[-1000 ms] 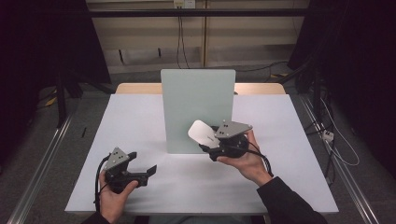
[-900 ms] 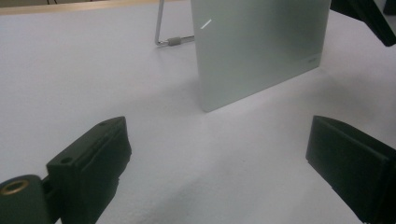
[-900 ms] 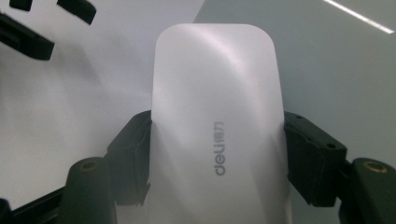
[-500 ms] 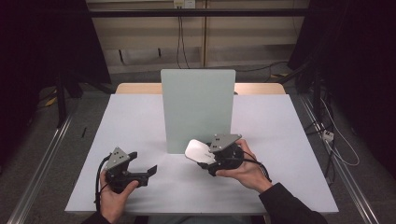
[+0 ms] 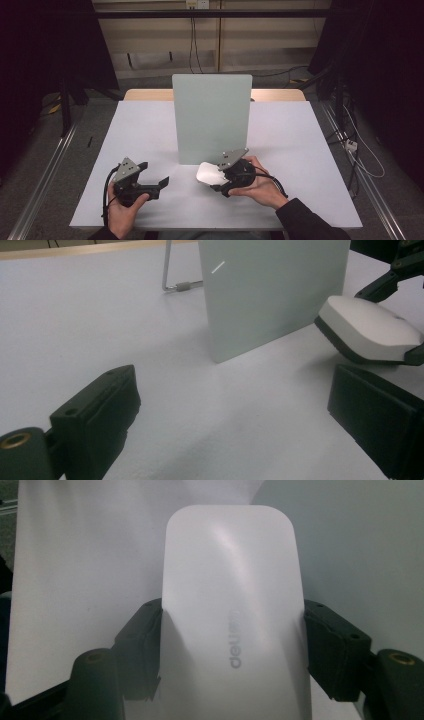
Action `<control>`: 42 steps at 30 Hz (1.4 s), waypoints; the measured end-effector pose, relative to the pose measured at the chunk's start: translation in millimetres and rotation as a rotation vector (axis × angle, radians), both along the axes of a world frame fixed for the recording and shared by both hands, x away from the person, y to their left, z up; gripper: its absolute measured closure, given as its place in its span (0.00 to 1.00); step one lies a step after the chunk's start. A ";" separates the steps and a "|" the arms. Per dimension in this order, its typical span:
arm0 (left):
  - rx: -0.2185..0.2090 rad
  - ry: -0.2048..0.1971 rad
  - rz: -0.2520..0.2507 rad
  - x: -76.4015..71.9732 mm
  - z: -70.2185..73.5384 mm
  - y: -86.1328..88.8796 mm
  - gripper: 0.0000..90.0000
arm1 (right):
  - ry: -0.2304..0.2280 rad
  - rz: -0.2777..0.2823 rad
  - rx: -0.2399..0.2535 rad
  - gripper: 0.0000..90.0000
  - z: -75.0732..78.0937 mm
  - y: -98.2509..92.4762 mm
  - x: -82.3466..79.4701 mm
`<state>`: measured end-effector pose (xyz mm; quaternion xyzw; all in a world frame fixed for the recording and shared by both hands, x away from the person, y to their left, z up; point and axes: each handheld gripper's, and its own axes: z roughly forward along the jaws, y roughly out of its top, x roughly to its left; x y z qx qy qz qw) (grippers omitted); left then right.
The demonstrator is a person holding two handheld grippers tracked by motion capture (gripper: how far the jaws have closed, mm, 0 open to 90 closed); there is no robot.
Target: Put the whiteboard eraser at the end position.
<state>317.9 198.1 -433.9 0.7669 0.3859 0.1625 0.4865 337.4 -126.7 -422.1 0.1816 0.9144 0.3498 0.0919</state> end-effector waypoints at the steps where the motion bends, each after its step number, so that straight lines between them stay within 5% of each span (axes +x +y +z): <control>1: 0.004 -0.002 -0.002 -0.2 0.1 0.1 0.07 | 0.004 0.007 -0.004 0.35 -0.9 1.0 -0.2; 15: -0.005 -0.003 0.002 -0.2 0.2 0.4 0.07 | 0.043 0.059 -0.079 0.35 -12.5 12.3 -2.0; 42: -0.007 -0.006 0.004 0.3 0.2 0.7 0.07 | 0.082 0.048 -0.051 0.34 -21.7 13.6 1.5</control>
